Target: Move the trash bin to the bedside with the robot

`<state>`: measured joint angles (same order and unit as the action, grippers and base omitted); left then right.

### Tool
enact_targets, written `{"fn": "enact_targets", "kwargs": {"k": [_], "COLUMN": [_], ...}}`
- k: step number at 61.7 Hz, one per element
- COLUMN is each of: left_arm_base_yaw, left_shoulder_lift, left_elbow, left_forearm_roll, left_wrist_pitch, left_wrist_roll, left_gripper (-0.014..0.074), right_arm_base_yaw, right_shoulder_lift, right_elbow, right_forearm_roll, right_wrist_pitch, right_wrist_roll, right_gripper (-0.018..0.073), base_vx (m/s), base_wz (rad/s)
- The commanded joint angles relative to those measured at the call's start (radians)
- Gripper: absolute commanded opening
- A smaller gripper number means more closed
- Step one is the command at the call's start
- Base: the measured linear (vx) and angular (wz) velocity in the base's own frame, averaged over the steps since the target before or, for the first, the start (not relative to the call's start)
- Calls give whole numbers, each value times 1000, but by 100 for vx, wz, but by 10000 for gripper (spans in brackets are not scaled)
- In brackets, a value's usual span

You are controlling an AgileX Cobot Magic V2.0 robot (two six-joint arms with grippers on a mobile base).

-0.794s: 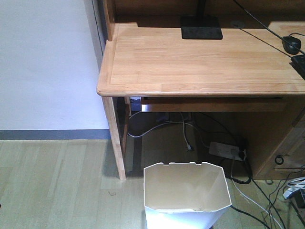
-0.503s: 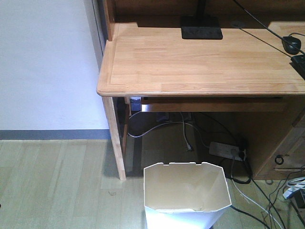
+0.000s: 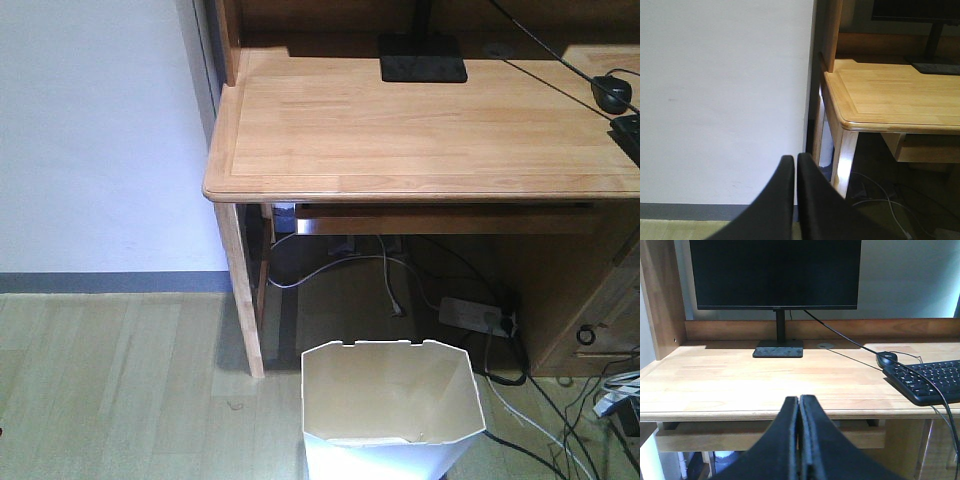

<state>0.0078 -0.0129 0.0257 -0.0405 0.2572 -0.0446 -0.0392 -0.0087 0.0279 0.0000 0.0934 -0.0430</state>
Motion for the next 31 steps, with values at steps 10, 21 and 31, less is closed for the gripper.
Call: {"fn": "enact_targets", "kwargs": {"k": [10,21,31], "left_arm_base_yaw": [0,0,0], "left_shoulder_lift": [-14,-14,-14], "left_elbow": [12,12,12], "left_forearm_roll": [-3,-3,-3], "left_wrist_pitch": [-66,-66,-66], "left_wrist_roll": [-5,-5,-5], "left_gripper": [-6,-6,-6], "right_arm_base_yaw": [2,2,2], "right_shoulder_lift": [-14,-14,67], "right_elbow": [6,-17,-122], "right_forearm_roll": [0,0,0], "right_wrist_pitch": [-87,-205,-136], "right_wrist_roll": [-8,-9,-9], "right_gripper": [-9,-9,-9], "base_vx": [0,0,0], "base_wz": [0,0,0]}}
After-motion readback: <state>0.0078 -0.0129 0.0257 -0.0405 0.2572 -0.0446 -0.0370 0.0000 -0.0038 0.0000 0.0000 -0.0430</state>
